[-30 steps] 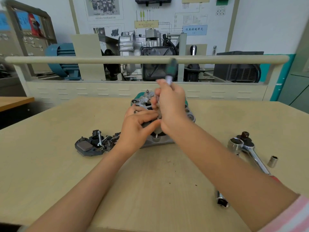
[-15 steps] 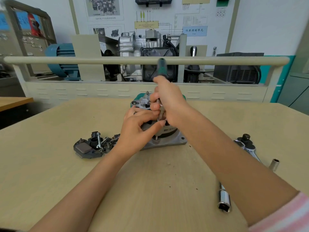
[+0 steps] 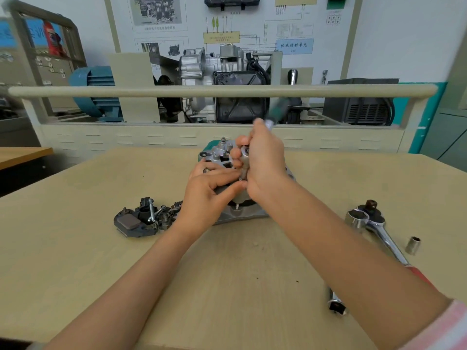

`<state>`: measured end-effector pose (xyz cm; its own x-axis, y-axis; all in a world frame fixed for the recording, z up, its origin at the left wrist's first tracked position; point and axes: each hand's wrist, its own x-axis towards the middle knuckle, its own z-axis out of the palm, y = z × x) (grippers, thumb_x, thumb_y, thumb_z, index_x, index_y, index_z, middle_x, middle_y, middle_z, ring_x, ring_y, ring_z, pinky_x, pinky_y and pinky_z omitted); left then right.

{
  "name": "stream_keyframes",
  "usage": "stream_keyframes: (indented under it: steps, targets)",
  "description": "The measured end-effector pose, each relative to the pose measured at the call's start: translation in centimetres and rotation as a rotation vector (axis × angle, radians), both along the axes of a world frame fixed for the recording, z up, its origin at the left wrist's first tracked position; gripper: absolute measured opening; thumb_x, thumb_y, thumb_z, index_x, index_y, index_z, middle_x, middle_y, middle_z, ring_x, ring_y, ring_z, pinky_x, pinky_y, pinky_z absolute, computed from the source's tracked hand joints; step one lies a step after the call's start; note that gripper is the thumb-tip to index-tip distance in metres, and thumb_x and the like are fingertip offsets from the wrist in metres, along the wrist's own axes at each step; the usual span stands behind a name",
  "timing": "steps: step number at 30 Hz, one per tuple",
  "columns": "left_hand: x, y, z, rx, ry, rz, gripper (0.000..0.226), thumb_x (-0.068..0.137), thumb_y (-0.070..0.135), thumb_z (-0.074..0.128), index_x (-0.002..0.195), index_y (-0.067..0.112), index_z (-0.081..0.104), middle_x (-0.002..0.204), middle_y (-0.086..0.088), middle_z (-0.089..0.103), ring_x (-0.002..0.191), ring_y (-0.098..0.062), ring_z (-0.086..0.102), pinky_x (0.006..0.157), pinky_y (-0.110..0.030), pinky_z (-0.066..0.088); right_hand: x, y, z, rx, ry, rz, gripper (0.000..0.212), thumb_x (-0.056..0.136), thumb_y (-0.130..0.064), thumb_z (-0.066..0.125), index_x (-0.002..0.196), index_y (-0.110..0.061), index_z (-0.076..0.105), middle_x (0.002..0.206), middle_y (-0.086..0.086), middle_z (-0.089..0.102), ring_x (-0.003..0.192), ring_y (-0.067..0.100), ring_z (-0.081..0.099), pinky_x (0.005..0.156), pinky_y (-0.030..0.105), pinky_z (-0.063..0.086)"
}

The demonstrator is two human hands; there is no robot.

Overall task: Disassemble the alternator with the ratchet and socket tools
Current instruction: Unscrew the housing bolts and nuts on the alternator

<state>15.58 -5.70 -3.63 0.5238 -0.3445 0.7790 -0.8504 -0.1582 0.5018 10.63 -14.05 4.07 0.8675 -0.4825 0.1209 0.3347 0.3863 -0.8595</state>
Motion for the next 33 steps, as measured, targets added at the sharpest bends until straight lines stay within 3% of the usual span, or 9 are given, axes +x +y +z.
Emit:
stream_keyframes:
  steps: [6,10,13,17,21,23,27,31,33]
  targets:
    - [0.1,0.1,0.0,0.019,-0.009,-0.002,0.009,0.081,0.007,0.067,0.079,0.012,0.074,0.074,0.022,0.057,0.089,0.013,0.041,0.103,-0.051,0.030,-0.3,0.9,-1.2,0.200,-0.127,-0.112,0.026,0.100,-0.018,0.027,0.075,-0.015,0.032,0.057,0.001,0.044,0.031,0.009,0.042,0.035,0.013,0.032]
    - [0.1,0.0,0.1,0.018,-0.030,-0.009,0.012,0.082,0.009,0.067,0.079,0.019,0.071,0.075,0.021,0.059,0.089,-0.001,0.043,0.097,-0.037,0.033,0.2,0.4,-0.5,0.088,-0.059,-0.069,0.025,0.095,-0.013,0.034,0.070,-0.014,0.034,0.042,-0.002,0.043,0.027,0.010,0.031,0.033,0.013,0.025]
    - [0.1,-0.1,0.0,0.016,-0.021,0.009,0.005,0.082,0.015,0.068,0.078,0.013,0.071,0.076,0.014,0.063,0.087,0.008,0.040,0.095,-0.035,0.034,0.6,-0.1,-0.1,-0.069,0.021,0.061,0.027,0.095,-0.016,0.038,0.068,-0.015,0.035,0.036,-0.007,0.041,0.026,0.008,0.025,0.032,0.013,0.021]
    - [-0.2,-0.2,0.1,-0.006,-0.022,-0.006,0.003,0.079,0.025,0.065,0.076,0.024,0.067,0.078,0.015,0.063,0.088,0.014,0.040,0.097,-0.035,0.033,0.7,-1.3,0.9,-0.327,0.155,0.395,0.035,0.098,-0.026,0.040,0.064,-0.018,0.035,0.036,-0.009,0.038,0.025,0.006,0.021,0.042,0.022,0.015]
    - [-0.2,-0.1,0.1,-0.018,-0.021,-0.030,0.008,0.078,0.027,0.063,0.083,0.029,0.069,0.082,0.026,0.061,0.091,0.016,0.041,0.096,-0.029,0.033,0.8,-2.6,1.6,-0.382,0.209,0.621,0.040,0.099,-0.032,0.039,0.062,-0.019,0.033,0.036,-0.011,0.033,0.025,0.005,0.020,0.056,0.027,0.004]
    - [-0.1,0.0,0.2,-0.014,-0.038,-0.043,0.006,0.079,0.025,0.066,0.083,0.029,0.069,0.082,0.028,0.060,0.091,0.014,0.043,0.094,-0.028,0.032,0.8,-2.8,1.5,-0.362,0.199,0.651,0.040,0.100,-0.032,0.038,0.062,-0.020,0.032,0.035,-0.011,0.032,0.024,0.004,0.021,0.048,0.022,0.008]
    - [-0.1,0.0,0.2,0.002,-0.063,-0.037,0.007,0.082,0.021,0.067,0.083,0.027,0.071,0.082,0.026,0.063,0.085,0.002,0.046,0.094,-0.026,0.030,0.5,-2.4,0.9,-0.198,0.125,0.533,0.039,0.100,-0.031,0.038,0.063,-0.021,0.032,0.035,-0.010,0.035,0.024,0.005,0.024,0.035,0.018,0.020]
    - [-0.3,-0.1,0.2,0.000,-0.020,-0.021,0.019,0.080,0.019,0.068,0.097,0.029,0.068,0.091,0.027,0.062,0.092,-0.015,0.050,0.098,-0.027,0.029,0.0,-1.4,0.1,-0.118,0.038,0.239,0.040,0.101,-0.034,0.038,0.064,-0.018,0.033,0.038,-0.009,0.039,0.027,0.008,0.029,0.036,0.018,0.023]
    - [-0.4,0.0,0.2,-0.008,-0.006,-0.017,0.021,0.080,0.017,0.069,0.099,0.028,0.068,0.088,0.026,0.062,0.092,-0.011,0.047,0.097,-0.033,0.032,-0.1,-0.5,-0.3,-0.096,0.000,0.067,0.039,0.101,-0.033,0.036,0.066,-0.016,0.035,0.040,-0.008,0.042,0.028,0.009,0.031,0.034,0.016,0.026]
